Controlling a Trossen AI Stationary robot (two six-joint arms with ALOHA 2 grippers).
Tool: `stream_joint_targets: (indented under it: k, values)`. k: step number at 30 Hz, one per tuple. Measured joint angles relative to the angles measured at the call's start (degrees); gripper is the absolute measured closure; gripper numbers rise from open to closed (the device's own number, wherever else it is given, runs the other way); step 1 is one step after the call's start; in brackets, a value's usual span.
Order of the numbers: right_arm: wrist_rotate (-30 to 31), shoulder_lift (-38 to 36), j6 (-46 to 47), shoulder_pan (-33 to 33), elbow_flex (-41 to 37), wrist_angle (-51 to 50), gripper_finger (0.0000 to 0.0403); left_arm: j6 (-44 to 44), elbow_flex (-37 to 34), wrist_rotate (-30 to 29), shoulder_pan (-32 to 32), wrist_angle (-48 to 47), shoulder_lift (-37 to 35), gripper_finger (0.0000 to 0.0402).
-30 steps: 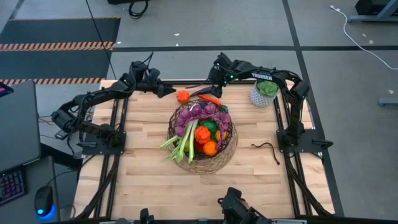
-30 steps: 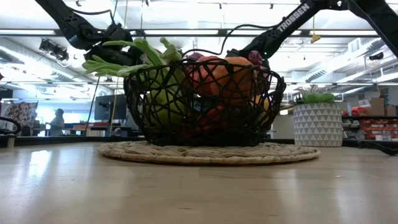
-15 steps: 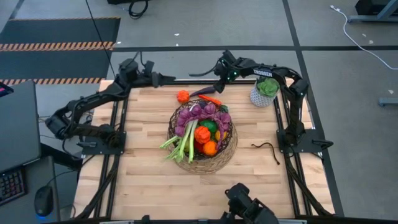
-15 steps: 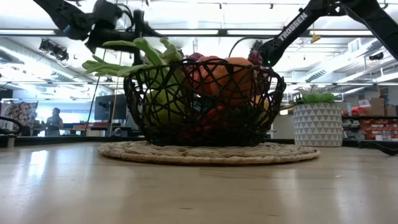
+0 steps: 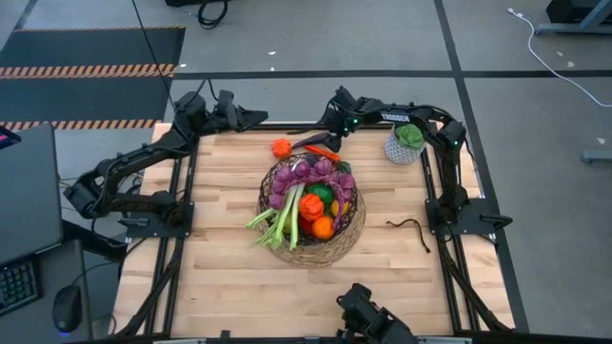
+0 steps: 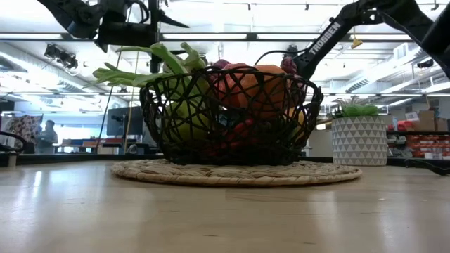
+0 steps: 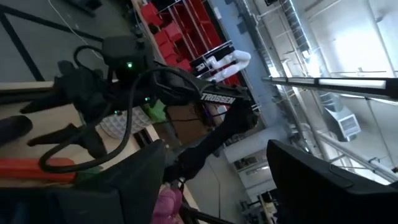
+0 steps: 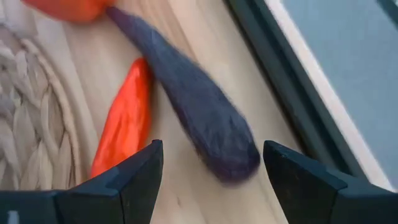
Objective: Build produce basket
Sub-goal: Put the purple eggplant into the black basket
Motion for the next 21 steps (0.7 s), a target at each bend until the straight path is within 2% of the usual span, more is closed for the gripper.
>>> stream_joint_targets:
  k: [13, 21]
  values:
    - [0.6, 3.7, -4.1, 2.3, 0.1, 1.0, 0.0129, 0.6, 4.4, -0.1, -1.7, 0.4, 0.0, 0.0116]
    - [2.4, 3.9, -2.7, 2.9, 0.1, 1.4, 0.0179, 1.2, 7.9, -0.1, -1.7, 0.4, 0.0, 0.0116]
